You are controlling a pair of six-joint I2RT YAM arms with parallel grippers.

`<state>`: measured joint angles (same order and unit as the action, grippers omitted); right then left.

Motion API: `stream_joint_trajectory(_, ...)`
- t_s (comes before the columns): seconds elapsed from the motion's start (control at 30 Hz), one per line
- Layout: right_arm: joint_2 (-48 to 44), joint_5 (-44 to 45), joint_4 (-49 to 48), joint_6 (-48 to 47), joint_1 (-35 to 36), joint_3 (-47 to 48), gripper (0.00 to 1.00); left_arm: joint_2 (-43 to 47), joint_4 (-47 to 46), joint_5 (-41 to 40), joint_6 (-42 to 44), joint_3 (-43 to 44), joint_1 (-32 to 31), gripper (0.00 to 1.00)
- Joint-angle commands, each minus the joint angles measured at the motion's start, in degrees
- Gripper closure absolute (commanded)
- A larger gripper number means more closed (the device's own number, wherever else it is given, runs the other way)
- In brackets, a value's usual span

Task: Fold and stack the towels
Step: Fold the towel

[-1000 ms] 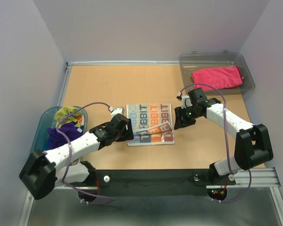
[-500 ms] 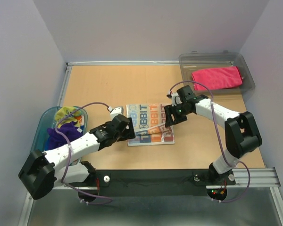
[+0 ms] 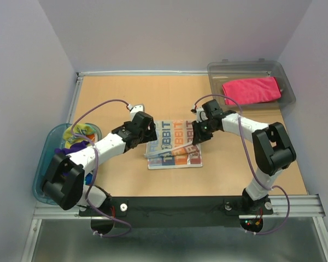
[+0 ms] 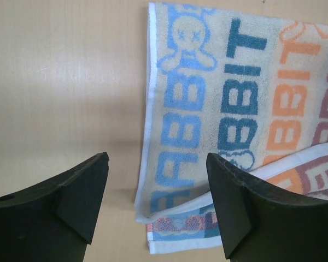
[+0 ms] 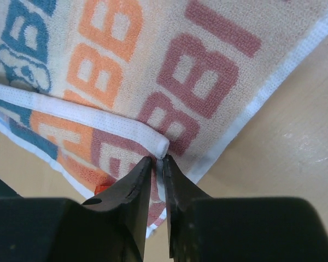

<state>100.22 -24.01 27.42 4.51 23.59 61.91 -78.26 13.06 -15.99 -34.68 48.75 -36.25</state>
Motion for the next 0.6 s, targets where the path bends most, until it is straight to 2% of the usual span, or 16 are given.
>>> stream_joint_trajectory(0.0, -4.4, -2.8, -3.2, -2.4, 0.0, -0.4, 0.80, 2.6, 0.6, -2.3, 2.6, -0.6, 0.1, 0.17)
stream_joint_trajectory(0.13, -12.1, -3.7, -3.2, -1.6, 0.0, -5.9, 0.80, 6.1, 1.4, -3.3, 2.8, -3.2, 0.2, 0.17)
stream_joint_trajectory(0.27, -16.0, -6.7, -3.4, 0.7, 0.1, -12.4, 0.80, 9.0, 1.7, -3.0, 2.5, -4.7, 0.3, 0.17)
stream_joint_trajectory(0.43, -23.6, -8.3, -5.6, 8.9, 0.0, -22.3, 0.81, 11.1, 2.4, -2.1, 1.6, -5.9, 0.2, 0.17)
stream_joint_trajectory(0.57, -30.2, -3.8, -7.2, 14.6, 0.0, -27.9, 0.81, 12.8, 2.8, -1.4, 0.8, -7.4, 0.2, 0.17)
